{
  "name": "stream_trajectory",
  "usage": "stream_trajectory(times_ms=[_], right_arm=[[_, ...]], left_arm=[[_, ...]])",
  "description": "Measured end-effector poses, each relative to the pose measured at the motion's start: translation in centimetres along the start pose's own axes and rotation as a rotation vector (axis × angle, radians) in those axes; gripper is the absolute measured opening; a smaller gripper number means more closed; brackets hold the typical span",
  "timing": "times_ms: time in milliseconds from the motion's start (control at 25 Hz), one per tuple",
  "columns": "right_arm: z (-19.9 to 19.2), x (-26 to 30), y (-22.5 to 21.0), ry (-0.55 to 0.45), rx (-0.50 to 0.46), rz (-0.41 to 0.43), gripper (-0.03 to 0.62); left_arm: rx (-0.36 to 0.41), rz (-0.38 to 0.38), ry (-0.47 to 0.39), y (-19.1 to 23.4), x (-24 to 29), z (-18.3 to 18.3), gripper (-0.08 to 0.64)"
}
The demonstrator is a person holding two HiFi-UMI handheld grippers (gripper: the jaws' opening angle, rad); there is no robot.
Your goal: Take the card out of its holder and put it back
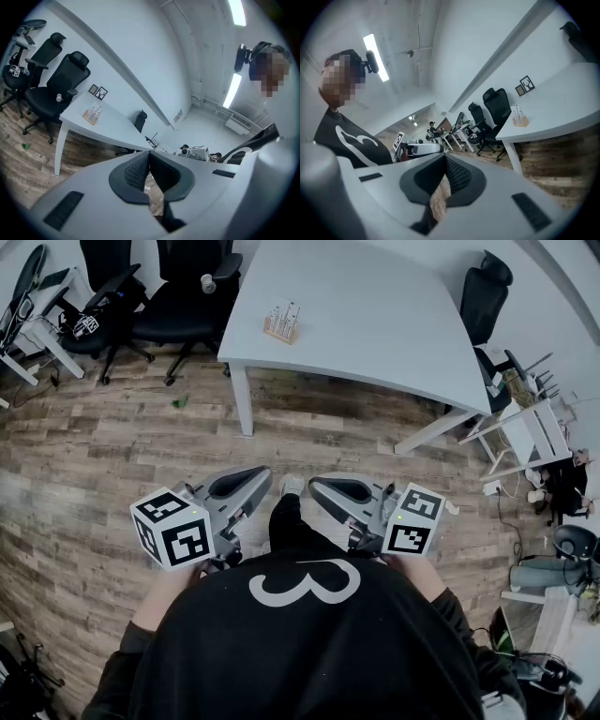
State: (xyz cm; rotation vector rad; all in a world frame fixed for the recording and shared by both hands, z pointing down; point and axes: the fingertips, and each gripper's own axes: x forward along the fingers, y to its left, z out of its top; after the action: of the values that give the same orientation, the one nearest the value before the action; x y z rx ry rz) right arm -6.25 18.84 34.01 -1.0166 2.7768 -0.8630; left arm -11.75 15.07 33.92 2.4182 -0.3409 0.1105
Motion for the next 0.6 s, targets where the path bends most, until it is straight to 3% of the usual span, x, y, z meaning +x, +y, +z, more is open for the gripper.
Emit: stream_trajectory(times_ms=[600], right_arm=[[1.1, -0.4, -1.3, -0.036, 0.036, -0.001, 0.008]], left_arm=[[0.048, 0.011, 0.01, -0.4, 0.5, 0.6, 0.014]])
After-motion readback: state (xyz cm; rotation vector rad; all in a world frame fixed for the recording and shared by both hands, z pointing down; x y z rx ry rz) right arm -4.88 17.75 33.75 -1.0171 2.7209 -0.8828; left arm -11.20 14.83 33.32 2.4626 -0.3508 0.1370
